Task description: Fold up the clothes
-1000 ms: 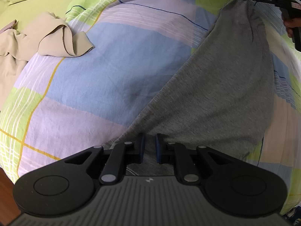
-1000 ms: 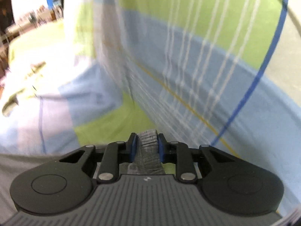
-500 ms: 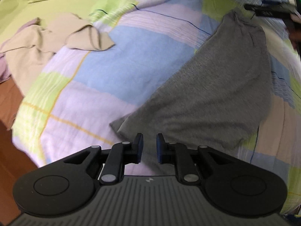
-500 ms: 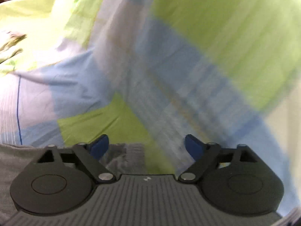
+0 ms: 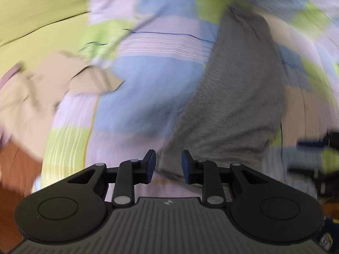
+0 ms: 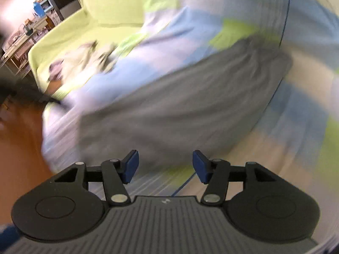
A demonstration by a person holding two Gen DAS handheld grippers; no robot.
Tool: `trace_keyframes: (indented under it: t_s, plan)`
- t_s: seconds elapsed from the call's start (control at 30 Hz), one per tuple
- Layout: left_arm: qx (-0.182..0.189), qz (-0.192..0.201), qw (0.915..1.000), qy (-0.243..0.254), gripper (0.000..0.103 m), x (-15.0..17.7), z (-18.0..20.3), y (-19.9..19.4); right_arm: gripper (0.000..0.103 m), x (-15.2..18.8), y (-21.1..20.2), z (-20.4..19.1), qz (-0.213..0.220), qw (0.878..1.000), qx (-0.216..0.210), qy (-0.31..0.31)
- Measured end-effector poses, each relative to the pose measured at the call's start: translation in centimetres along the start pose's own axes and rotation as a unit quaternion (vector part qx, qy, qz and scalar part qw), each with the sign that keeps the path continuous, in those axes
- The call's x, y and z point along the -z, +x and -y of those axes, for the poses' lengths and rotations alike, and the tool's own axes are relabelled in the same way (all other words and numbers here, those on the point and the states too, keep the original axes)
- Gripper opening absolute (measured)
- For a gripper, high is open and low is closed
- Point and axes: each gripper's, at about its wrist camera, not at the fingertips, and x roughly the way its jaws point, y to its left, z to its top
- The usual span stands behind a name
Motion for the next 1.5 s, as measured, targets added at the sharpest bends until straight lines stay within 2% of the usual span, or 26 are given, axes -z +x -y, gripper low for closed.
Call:
trace_keyframes:
  t_s: [0.07,0.1,0.13,0.17,0.23,0.27,0.3,0.33,0.4,0.53,0.67,0.7,0.8,0.87,0.9,0.97,1.0,1.03,1.07,1.13,1.23,1.3,1.37,1.43,1.5]
  plan:
    - [0.031,-0.013,0.9992,0.023,0.032,-0.8,-1.0,1.2,0.052,1.5,0.3,-1.3,-0.009,0.995,0.010,0.099]
    - [0.068,-0.027,0.9964,0.043,0.032,-1.5,-2.0,2.3,0.052,2.4,0.5,-1.8,-0.003,0.986,0.020,0.166]
    - [0.086,-0.032,0.9942,0.056,0.032,-1.8,-2.3,2.6,0.053,3.0,0.6,-2.0,0.006,0.978,0.029,0.209]
    - [0.105,-0.039,0.9910,0.073,0.032,-2.0,-2.5,2.9,0.053,4.1,0.6,-2.6,0.034,0.957,0.049,0.282]
    - [0.118,-0.049,0.9841,0.124,0.032,-1.7,-2.4,2.8,0.053,6.1,0.2,-3.4,0.082,0.921,0.063,0.375]
    - [0.114,-0.053,0.9816,0.144,0.031,-1.4,-2.3,2.8,0.053,7.1,0.3,-4.2,0.112,0.894,0.068,0.428]
    - [0.113,-0.057,0.9802,0.152,0.029,-1.1,-2.4,2.8,0.053,8.0,0.6,-5.1,0.141,0.861,0.073,0.483]
    - [0.116,-0.062,0.9786,0.158,0.028,-0.7,-2.7,2.9,0.053,8.6,0.8,-5.8,0.158,0.835,0.077,0.521]
    - [0.122,-0.066,0.9773,0.160,0.028,-0.4,-3.0,2.9,0.053,9.1,1.1,-6.9,0.183,0.806,0.082,0.557]
    - [0.138,-0.070,0.9740,0.166,0.028,-1.0,-3.3,3.2,0.053,9.6,2.1,-8.3,0.222,0.776,0.083,0.584]
    - [0.163,-0.097,0.9694,0.156,0.028,-1.6,-3.1,3.9,0.053,10.8,3.6,-8.8,0.265,0.731,0.062,0.625]
    - [0.163,-0.102,0.9685,0.158,0.028,-1.6,-3.0,4.2,0.051,11.1,3.9,-8.8,0.275,0.717,0.058,0.638]
    - [0.170,-0.114,0.9657,0.160,0.028,-1.5,-3.0,4.6,0.042,11.7,4.4,-8.8,0.285,0.688,0.056,0.666]
    - [0.183,-0.125,0.9640,0.146,0.028,-1.4,-3.2,4.9,0.041,12.0,4.8,-8.7,0.296,0.668,0.048,0.681]
    - [0.186,-0.129,0.9638,0.140,0.028,-1.4,-3.4,5.0,0.041,12.1,5.0,-8.6,0.302,0.662,0.045,0.685]
    - [0.194,-0.135,0.9636,0.125,0.027,-1.5,-3.8,5.4,0.036,11.9,5.4,-8.2,0.304,0.664,0.040,0.683]
    - [0.197,-0.136,0.9639,0.118,0.023,-1.6,-4.1,5.5,0.021,11.6,5.7,-8.1,0.301,0.667,0.039,0.681]
    - [0.199,-0.136,0.9643,0.110,0.008,-1.7,-4.5,5.6,0.006,11.4,5.9,-7.9,0.298,0.668,0.040,0.681]
    - [0.200,-0.135,0.9649,0.103,0.000,-1.8,-4.8,5.7,0.003,11.3,6.2,-7.8,0.295,0.667,0.040,0.683]
    - [0.212,-0.125,0.9636,0.104,0.000,-2.2,-5.1,5.1,0.002,11.1,6.1,-8.1,0.300,0.664,0.043,0.683]
    - [0.224,-0.103,0.9608,0.127,0.000,-3.0,-5.1,3.4,0.002,10.5,5.0,-9.0,0.311,0.669,0.053,0.673]
    - [0.222,-0.090,0.9606,0.141,0.000,-3.4,-5.2,2.2,0.002,9.8,3.9,-9.6,0.319,0.672,0.056,0.666]
    - [0.219,-0.076,0.9600,0.157,0.000,-3.7,-5.3,0.9,0.002,9.5,3.3,-10.1,0.325,0.669,0.047,0.667]
    - [0.207,-0.075,0.9595,0.176,0.000,-3.6,-5.5,0.7,0.002,9.3,3.1,-10.5,0.324,0.669,0.040,0.668]
    - [0.199,-0.092,0.9589,0.180,0.000,-3.1,-5.6,1.7,0.001,9.3,3.6,-10.8,0.311,0.679,0.041,0.664]
